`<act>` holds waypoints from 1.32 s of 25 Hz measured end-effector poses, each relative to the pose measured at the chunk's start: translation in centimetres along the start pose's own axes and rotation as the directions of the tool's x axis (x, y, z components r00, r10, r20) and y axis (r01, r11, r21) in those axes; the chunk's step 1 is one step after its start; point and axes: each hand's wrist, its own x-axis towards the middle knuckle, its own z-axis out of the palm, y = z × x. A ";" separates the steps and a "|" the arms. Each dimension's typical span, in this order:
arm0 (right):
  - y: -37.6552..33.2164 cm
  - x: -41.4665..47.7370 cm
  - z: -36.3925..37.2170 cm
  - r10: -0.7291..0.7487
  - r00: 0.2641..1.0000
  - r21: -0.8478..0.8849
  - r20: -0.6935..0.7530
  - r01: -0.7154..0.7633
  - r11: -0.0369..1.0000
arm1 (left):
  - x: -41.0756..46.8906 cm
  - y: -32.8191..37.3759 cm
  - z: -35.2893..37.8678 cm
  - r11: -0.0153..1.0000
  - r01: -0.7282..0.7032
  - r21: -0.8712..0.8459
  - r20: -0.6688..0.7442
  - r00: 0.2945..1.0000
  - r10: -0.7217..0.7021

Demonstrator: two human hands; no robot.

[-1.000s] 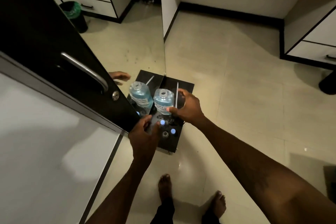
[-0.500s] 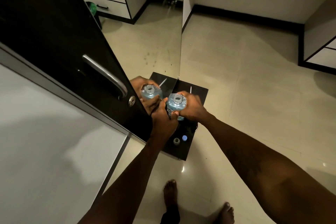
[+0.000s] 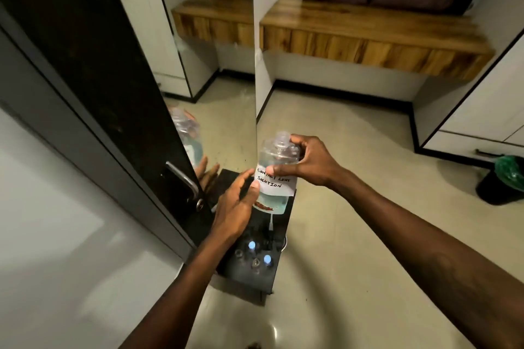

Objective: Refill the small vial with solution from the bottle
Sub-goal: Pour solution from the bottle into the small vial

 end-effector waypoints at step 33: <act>3.7 -13.8 1.1 0.152 0.982 0.208 -0.116 -0.125 0.970 | -4.0 -21.1 4.1 0.850 0.204 0.487 -0.033 0.976 -0.215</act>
